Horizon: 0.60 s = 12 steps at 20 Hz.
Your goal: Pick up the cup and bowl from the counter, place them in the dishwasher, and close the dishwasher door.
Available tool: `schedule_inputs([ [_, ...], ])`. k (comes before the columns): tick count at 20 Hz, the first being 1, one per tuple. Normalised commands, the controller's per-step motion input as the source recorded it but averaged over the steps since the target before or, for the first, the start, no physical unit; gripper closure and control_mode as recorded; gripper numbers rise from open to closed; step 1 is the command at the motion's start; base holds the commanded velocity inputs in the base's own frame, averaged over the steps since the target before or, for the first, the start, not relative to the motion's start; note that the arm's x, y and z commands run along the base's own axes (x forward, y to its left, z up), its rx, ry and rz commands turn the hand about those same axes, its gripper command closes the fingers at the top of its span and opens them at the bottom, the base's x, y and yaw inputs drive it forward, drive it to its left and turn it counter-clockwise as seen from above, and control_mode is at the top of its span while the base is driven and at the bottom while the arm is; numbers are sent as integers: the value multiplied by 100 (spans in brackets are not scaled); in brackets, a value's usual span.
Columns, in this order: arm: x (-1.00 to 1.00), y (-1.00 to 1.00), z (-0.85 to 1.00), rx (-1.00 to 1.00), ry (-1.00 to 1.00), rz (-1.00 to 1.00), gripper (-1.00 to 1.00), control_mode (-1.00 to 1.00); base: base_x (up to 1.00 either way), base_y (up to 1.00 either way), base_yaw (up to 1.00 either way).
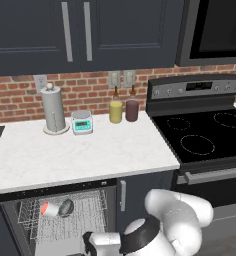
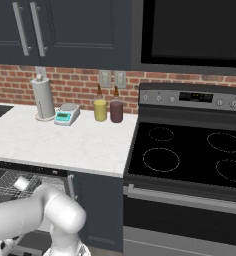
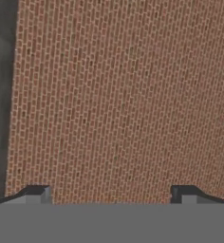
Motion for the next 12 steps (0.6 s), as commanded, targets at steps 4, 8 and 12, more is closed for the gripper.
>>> schedule_inputs([
  [4,1,36,61,9,-6,-13,-100,-100,0,0,0],
  [8,0,38,23,0,-11,-8,-100,-100,0,0,0],
  [12,0,46,24,-4,-24,-7,-100,-100,0,0,0],
])
